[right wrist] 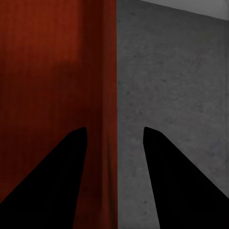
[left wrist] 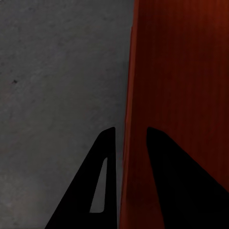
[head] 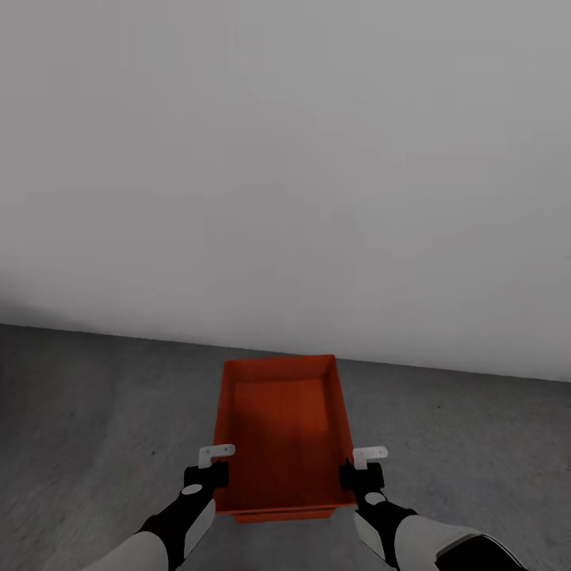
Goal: Move the two storage containers from the living room to the garage. In the garage, place one container on the floor and stack the other container on top of it (either order is fine).
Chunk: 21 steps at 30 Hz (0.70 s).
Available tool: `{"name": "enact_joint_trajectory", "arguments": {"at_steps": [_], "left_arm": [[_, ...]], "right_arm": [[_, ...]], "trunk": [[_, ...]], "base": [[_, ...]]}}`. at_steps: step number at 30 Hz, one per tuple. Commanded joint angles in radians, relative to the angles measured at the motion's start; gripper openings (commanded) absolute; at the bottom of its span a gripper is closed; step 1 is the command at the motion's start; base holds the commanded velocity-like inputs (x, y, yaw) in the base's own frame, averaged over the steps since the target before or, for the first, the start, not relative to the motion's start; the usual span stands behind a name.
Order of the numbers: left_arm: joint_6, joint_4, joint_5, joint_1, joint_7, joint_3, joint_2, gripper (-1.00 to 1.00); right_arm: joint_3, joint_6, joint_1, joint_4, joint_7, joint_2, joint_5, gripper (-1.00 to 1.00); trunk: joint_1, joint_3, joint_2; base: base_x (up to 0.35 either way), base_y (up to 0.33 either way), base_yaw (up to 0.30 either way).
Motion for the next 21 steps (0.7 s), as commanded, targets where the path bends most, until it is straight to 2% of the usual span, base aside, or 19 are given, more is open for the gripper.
{"name": "enact_joint_trajectory", "arguments": {"at_steps": [1, 21], "left_arm": [[-0.005, 0.003, 0.012, 0.0, 0.012, 0.004, 0.027, -1.0], [-0.008, 0.003, 0.01, 0.0, 0.012, 0.004, 0.026, -1.0]], "right_arm": [[-0.053, -0.04, -0.002, -0.042, 0.01, 0.001, 0.028, -1.0], [-0.053, -0.04, -0.002, -0.042, 0.011, 0.001, 0.028, -1.0]], "trunk": [[0.0, -0.001, -0.001], [0.0, -0.001, -0.001]], "base": [[0.0, 0.0, -0.019], [0.0, 0.0, -0.002]]}}
